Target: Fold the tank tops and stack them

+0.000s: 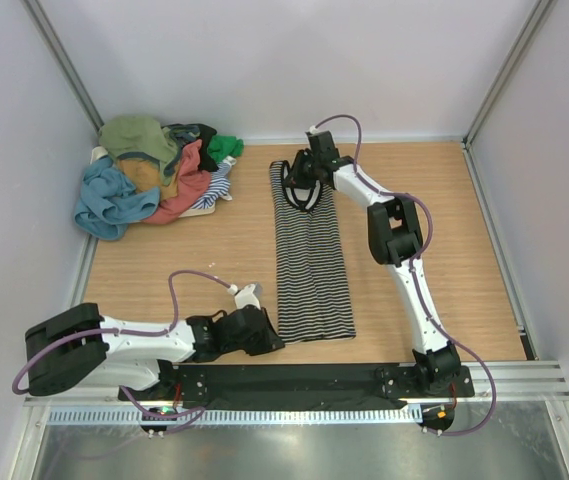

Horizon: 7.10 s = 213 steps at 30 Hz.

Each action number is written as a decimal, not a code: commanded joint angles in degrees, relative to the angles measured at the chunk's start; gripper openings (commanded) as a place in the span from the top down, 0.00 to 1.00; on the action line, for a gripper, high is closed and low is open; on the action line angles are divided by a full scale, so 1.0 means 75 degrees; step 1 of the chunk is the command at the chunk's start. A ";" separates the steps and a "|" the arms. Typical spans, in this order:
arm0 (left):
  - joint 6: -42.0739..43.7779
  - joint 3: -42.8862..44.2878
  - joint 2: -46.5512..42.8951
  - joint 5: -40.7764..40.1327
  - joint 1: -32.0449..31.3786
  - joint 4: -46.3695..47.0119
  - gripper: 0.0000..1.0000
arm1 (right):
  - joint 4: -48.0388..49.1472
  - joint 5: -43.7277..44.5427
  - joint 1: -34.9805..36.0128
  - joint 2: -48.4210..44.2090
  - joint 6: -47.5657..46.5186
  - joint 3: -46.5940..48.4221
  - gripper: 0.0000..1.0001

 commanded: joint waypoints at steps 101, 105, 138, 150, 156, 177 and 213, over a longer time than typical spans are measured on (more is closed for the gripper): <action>0.3867 0.9477 0.7067 0.1961 0.6027 -0.3077 0.62 | 0.1543 0.1574 0.1054 -0.6707 -0.0683 -0.9538 0.99; 0.3855 0.9664 0.7149 0.1985 0.6027 -0.3100 0.55 | 0.1671 0.1446 0.1054 -0.6813 -0.0706 -0.9596 0.84; 0.3854 1.1365 0.8392 0.2102 0.6097 -0.3545 0.84 | 0.1812 0.1199 0.1113 -0.6473 -0.0777 -0.9479 0.99; 0.4229 1.0265 0.6565 0.2020 0.6097 -0.3674 0.52 | 0.1637 0.1515 0.1125 -0.7327 -0.0765 -0.9631 0.66; 0.4312 0.8101 0.4621 0.1693 0.5654 -0.3639 0.52 | 0.1111 0.1970 0.1148 -0.8568 -0.0566 -1.0357 0.54; 0.1746 0.2247 0.0610 0.0063 0.1480 -0.2703 0.45 | -0.1072 0.2572 0.2613 -1.2356 0.1731 -1.3942 0.47; 0.0527 0.1532 0.0985 -0.0558 0.0425 -0.2678 0.64 | -0.1035 0.2289 0.2847 -1.2766 0.1849 -1.4120 0.91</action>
